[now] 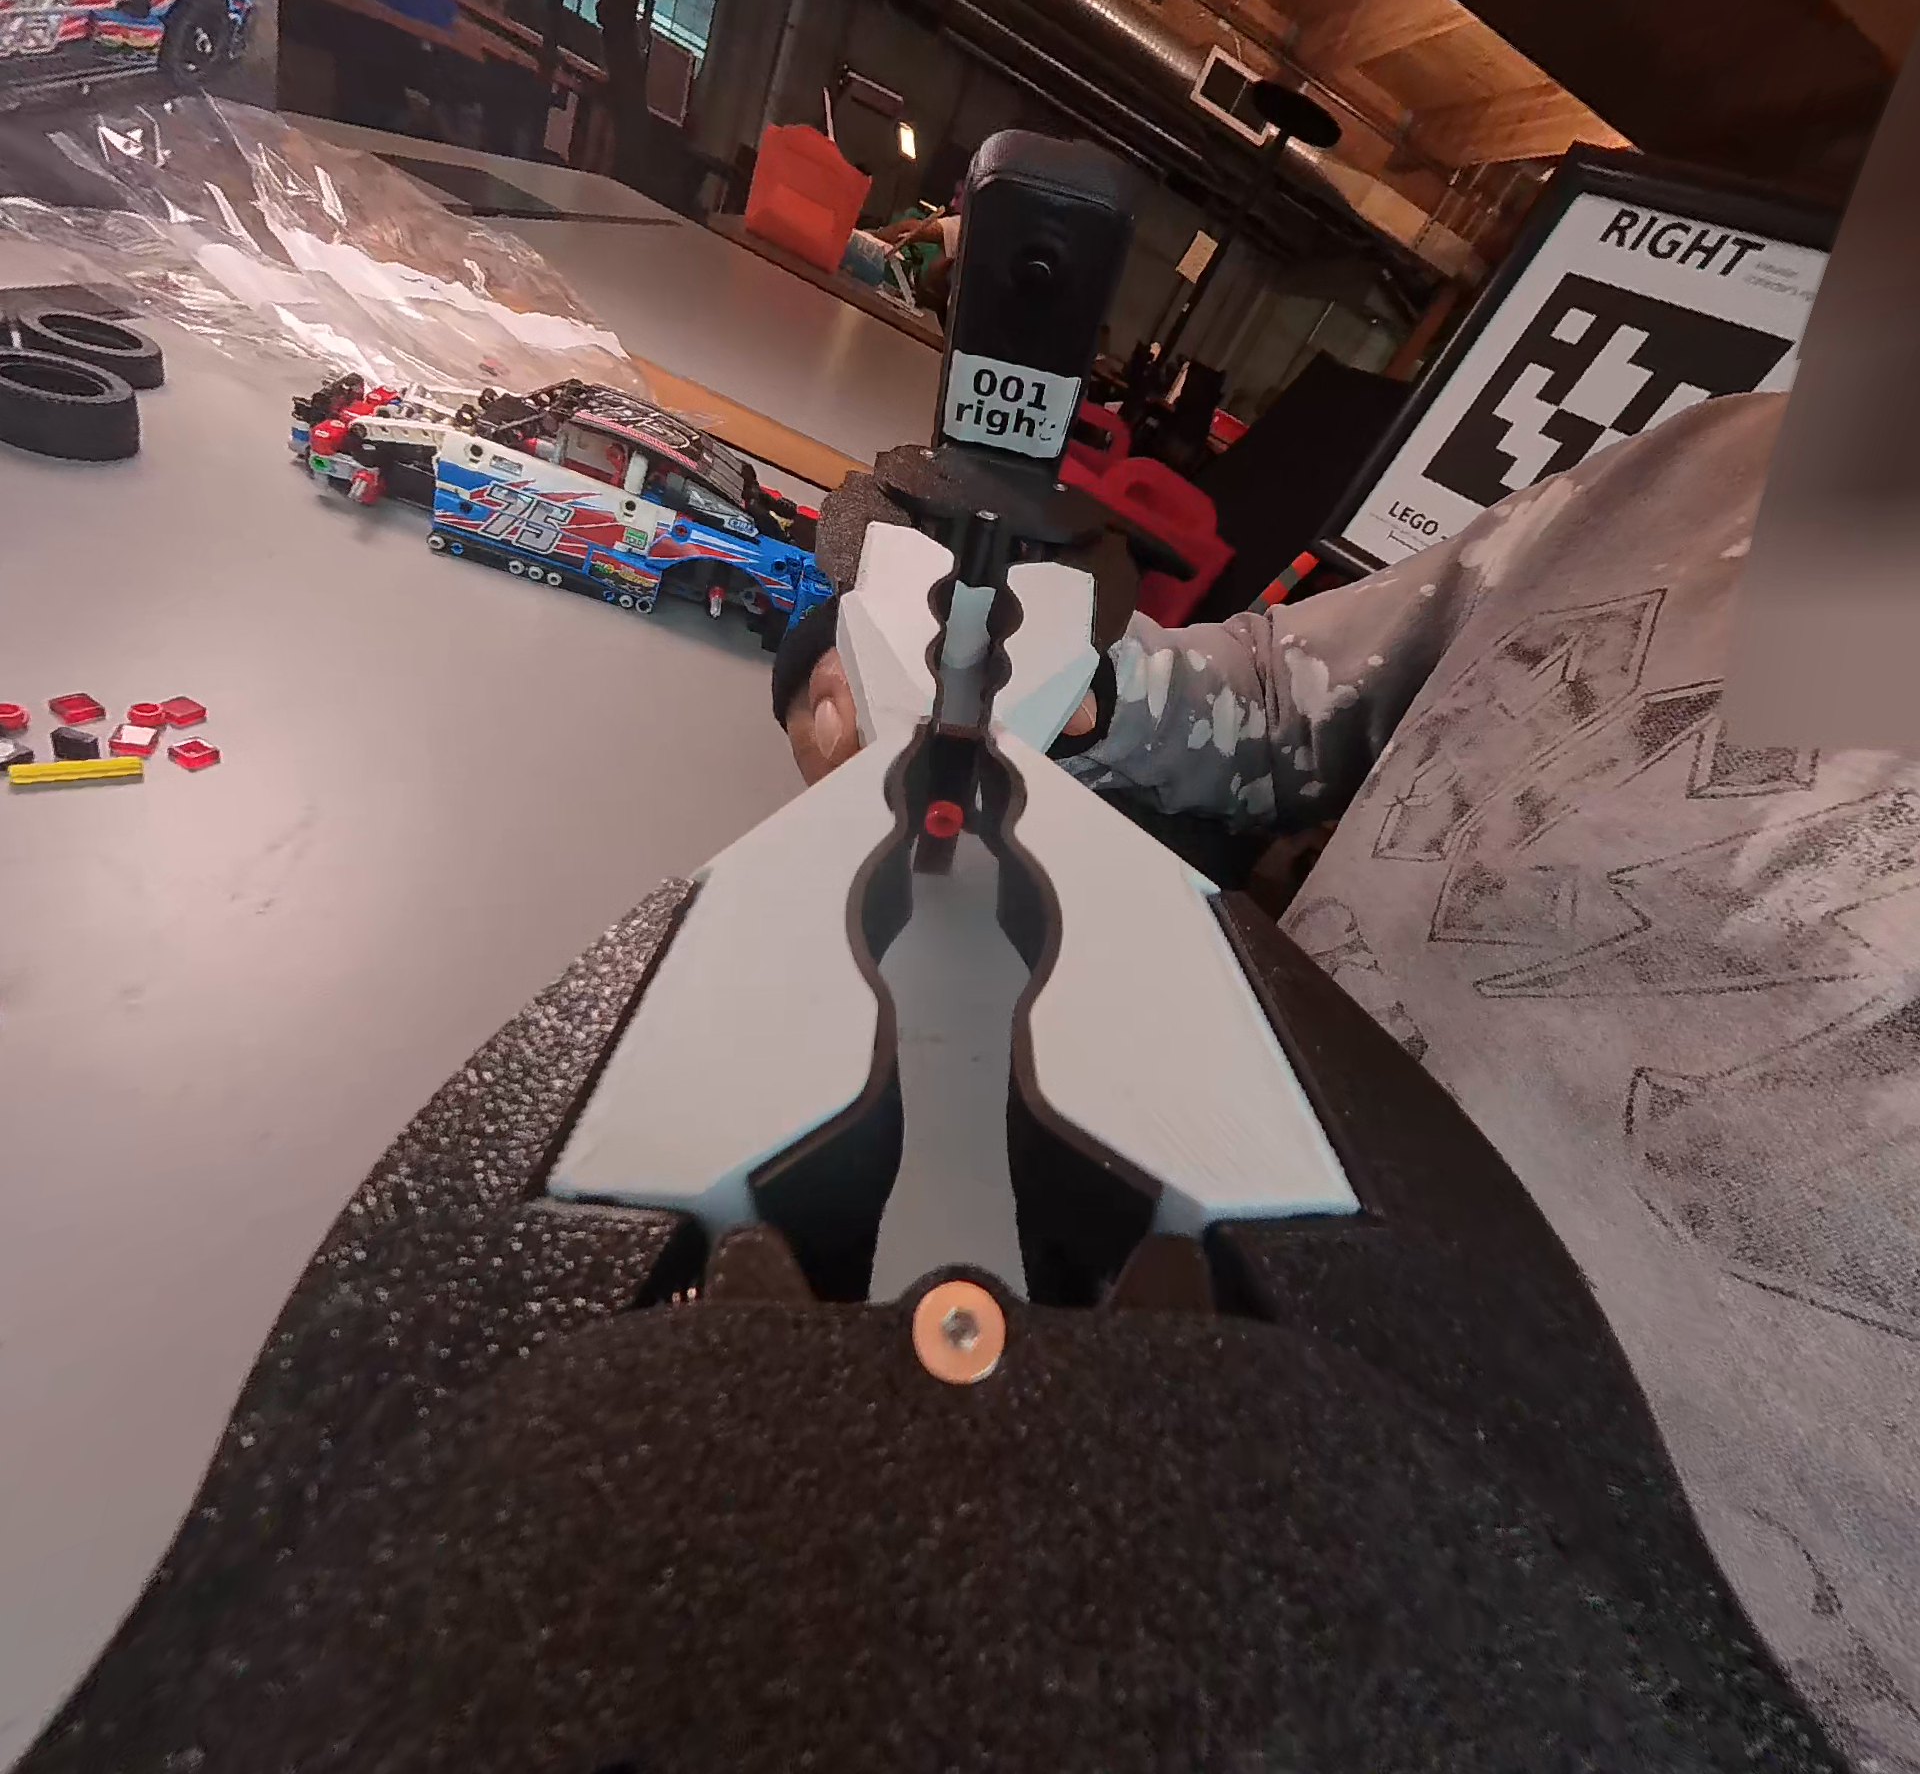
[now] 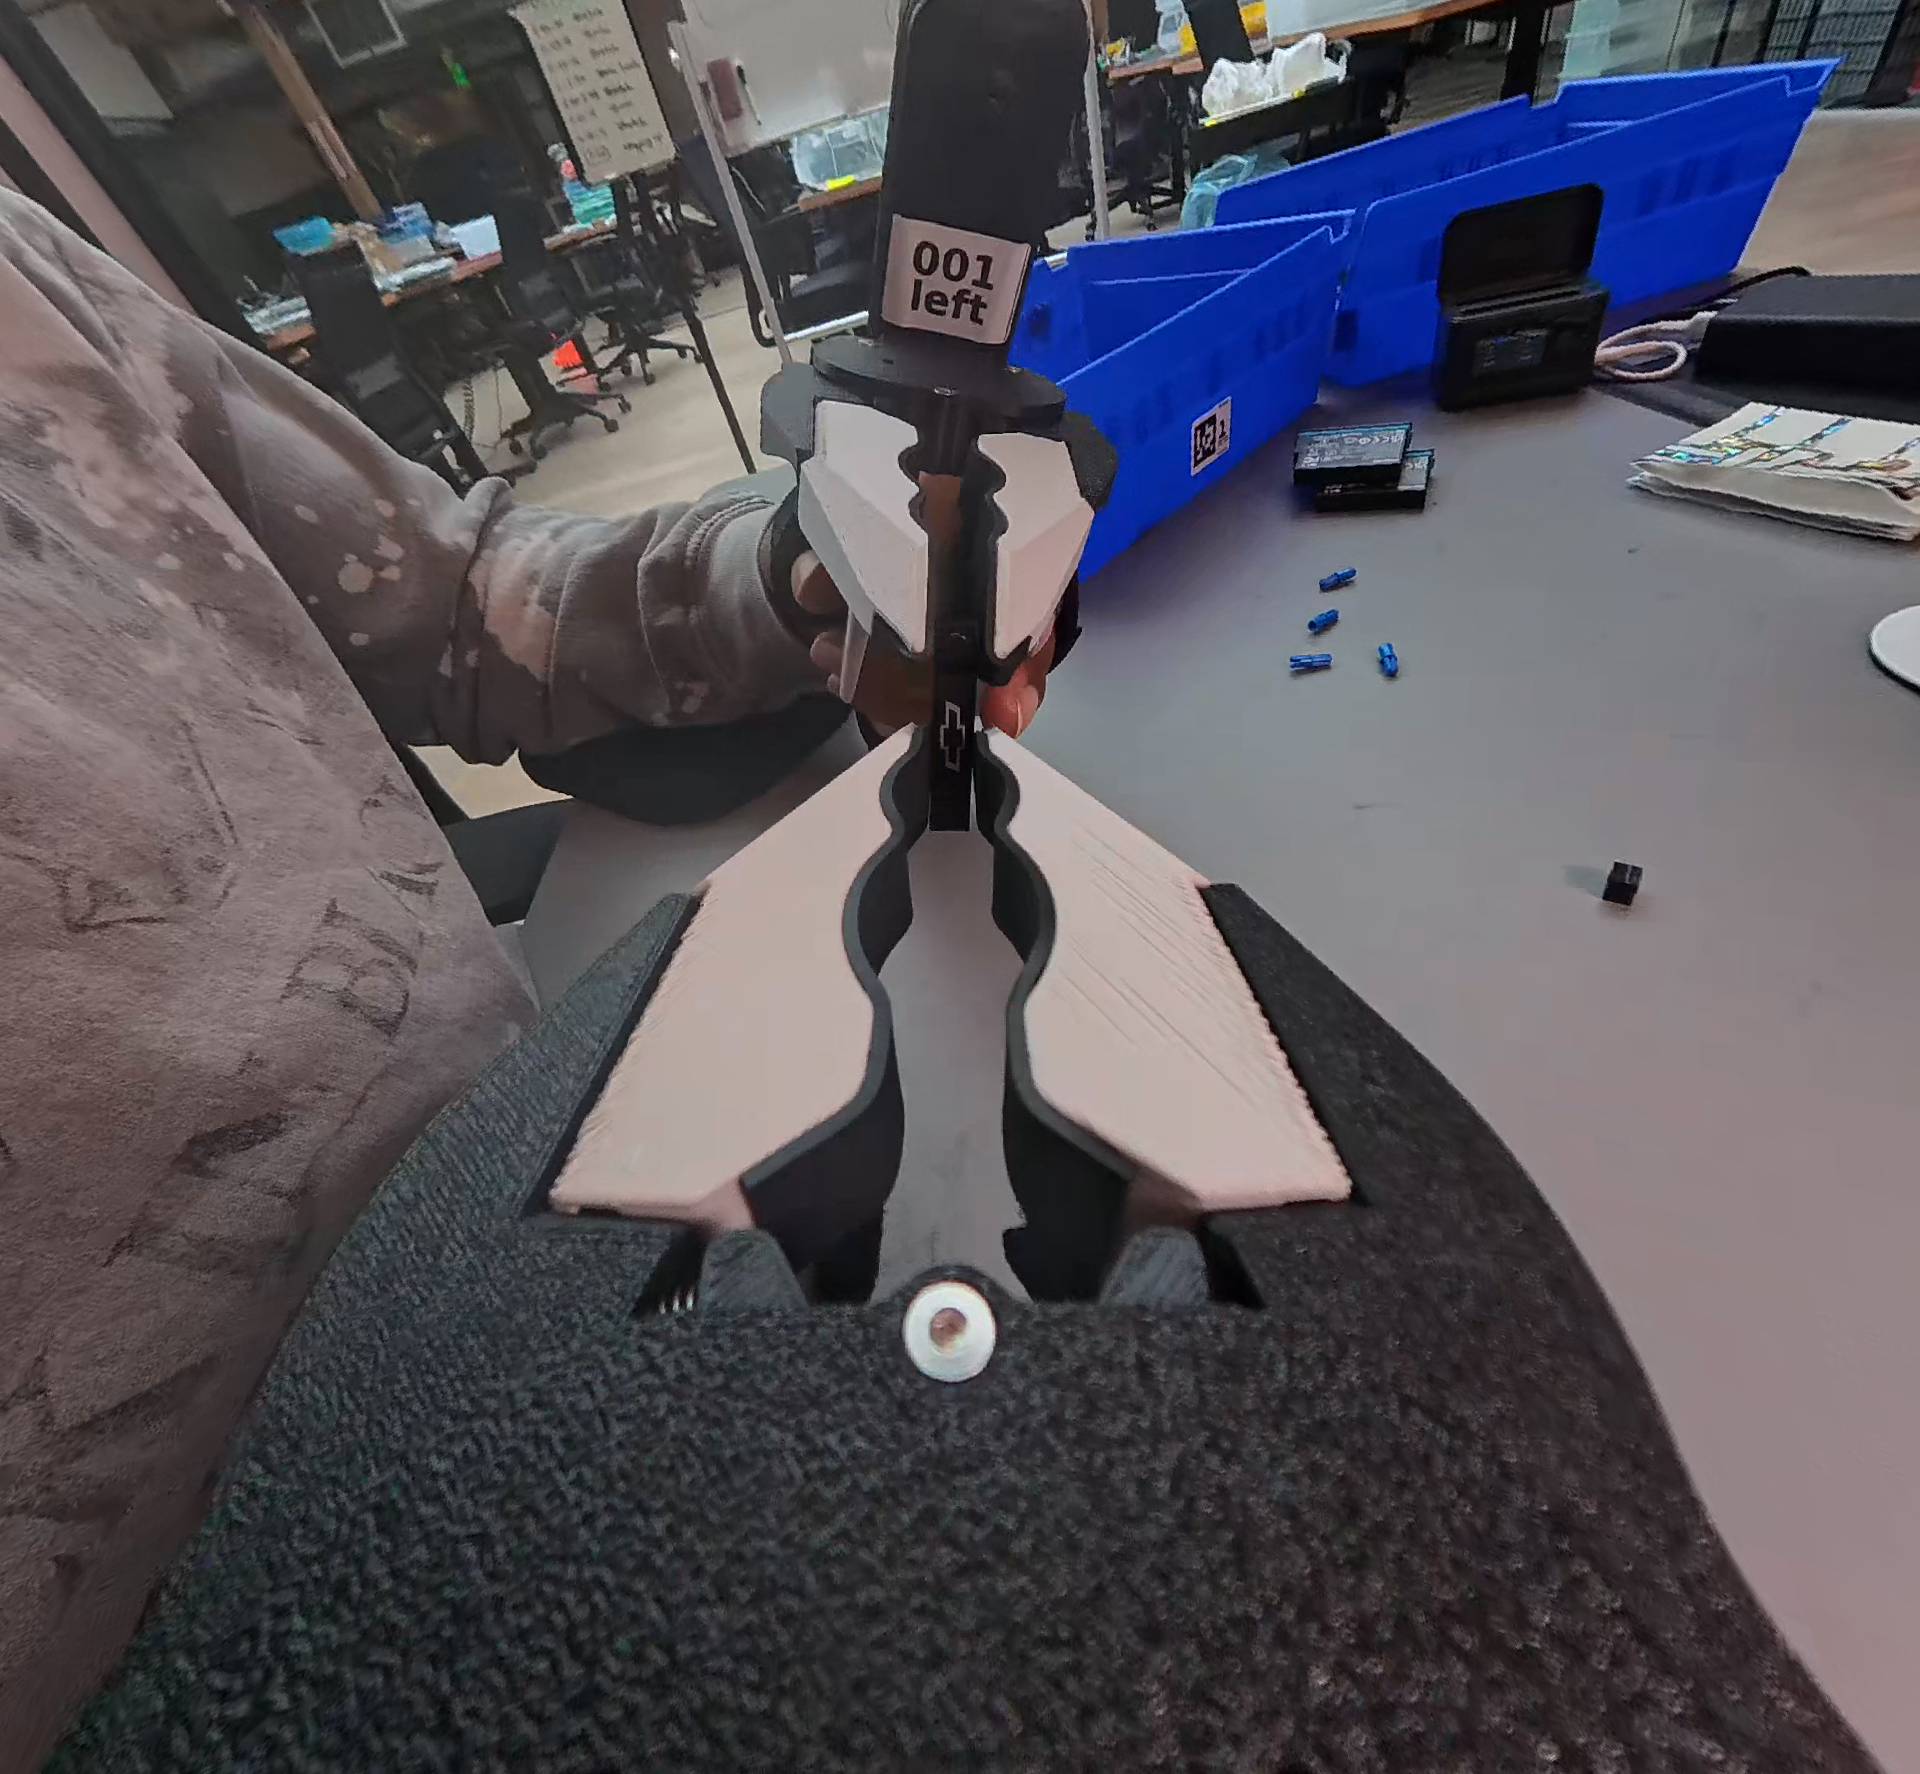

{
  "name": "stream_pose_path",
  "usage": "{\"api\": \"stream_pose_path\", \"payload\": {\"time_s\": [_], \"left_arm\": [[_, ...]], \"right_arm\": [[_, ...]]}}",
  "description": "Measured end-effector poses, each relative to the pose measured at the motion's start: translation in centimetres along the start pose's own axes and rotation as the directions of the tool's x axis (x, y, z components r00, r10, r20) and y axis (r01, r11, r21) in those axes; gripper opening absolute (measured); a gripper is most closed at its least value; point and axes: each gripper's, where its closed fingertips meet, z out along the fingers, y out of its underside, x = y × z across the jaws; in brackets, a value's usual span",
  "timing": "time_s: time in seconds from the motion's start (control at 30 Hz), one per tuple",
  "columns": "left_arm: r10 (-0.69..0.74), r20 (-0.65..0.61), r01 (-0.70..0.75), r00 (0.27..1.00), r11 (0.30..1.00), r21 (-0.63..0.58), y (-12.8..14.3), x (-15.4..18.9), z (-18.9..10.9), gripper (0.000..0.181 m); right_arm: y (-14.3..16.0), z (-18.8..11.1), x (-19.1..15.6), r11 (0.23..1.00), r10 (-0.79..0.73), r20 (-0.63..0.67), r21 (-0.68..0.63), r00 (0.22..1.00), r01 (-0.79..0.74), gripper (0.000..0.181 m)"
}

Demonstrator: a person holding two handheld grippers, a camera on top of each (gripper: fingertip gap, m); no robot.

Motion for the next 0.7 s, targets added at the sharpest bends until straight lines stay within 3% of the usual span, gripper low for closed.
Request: {"api": "stream_pose_path", "payload": {"time_s": [0.37,0.7], "left_arm": [[0.083,-0.003,-0.083,0.997,0.995,-0.060,0.5,0.7,0.0,0.006],[0.071,0.006,-0.070,0.997,0.994,-0.082,0.0,0.9,-0.3,0.005]], "right_arm": [[-0.6,-0.4,-0.8,0.998,-0.037,0.041,0.048,0.998,0.035,0.007],[-2.2,-1.1,-0.8,0.980,0.055,0.122,0.182,0.991,-0.077,0.006]]}}
